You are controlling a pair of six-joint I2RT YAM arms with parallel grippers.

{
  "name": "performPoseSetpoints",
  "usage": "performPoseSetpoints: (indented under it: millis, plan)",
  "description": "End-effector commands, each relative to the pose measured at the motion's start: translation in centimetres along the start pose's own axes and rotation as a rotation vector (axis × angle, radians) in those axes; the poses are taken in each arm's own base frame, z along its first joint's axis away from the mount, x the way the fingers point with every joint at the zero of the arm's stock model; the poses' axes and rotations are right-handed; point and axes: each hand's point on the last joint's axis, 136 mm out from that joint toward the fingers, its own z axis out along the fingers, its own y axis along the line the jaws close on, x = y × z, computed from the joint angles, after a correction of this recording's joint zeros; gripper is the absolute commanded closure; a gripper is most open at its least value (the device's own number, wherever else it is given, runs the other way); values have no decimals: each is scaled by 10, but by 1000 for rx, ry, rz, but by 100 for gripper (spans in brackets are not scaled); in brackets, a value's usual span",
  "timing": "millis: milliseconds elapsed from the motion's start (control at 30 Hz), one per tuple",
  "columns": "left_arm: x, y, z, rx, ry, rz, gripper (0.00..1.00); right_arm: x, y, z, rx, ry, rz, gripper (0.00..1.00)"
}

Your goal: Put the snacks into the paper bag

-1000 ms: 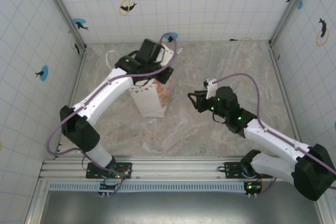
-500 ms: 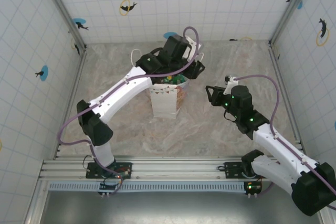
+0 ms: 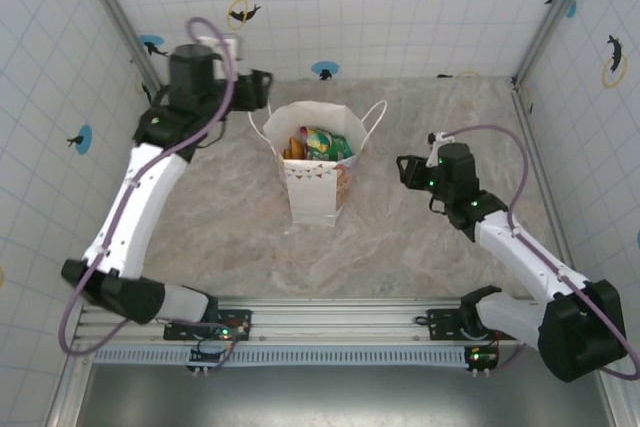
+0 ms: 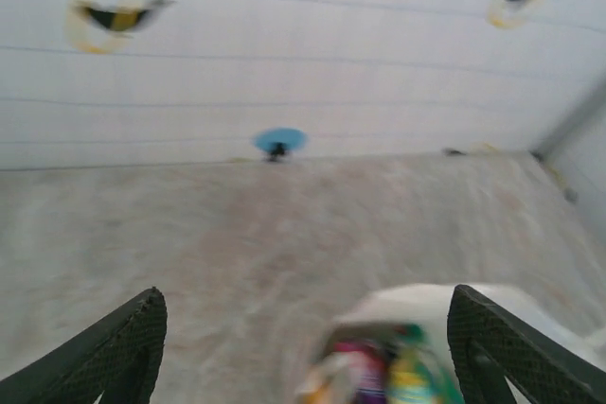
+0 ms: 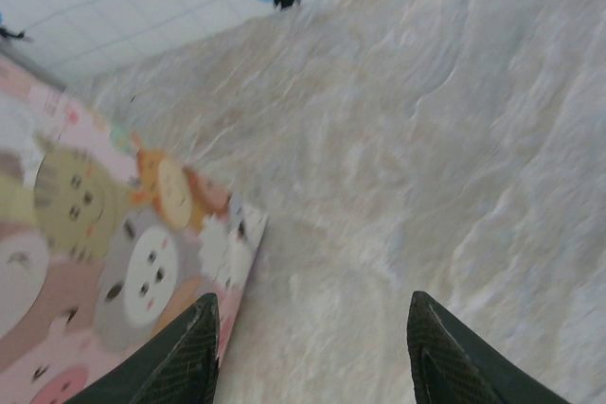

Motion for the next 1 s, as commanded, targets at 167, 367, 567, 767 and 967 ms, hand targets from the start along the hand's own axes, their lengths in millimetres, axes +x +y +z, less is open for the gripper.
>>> performPoseSetpoints:
  millis: [167,367,567,767,967]
  plan:
    - [34,128,-28,-393,-199,-54,2,-21,-66,-3,129,-70,-102,25]
    - [126,164,-28,-497,-311,46,2,1,-127,-7,279,-133,-67,1]
    - [219,197,-13,-600,-199,70,2,41,-168,-12,412,-178,-122,1]
    - [282,202,-12,-576,-209,-20,2,75,-188,-19,483,-160,-112,1]
    - [312,202,-16,-556,-222,24,2,84,-190,-30,486,-266,-123,1]
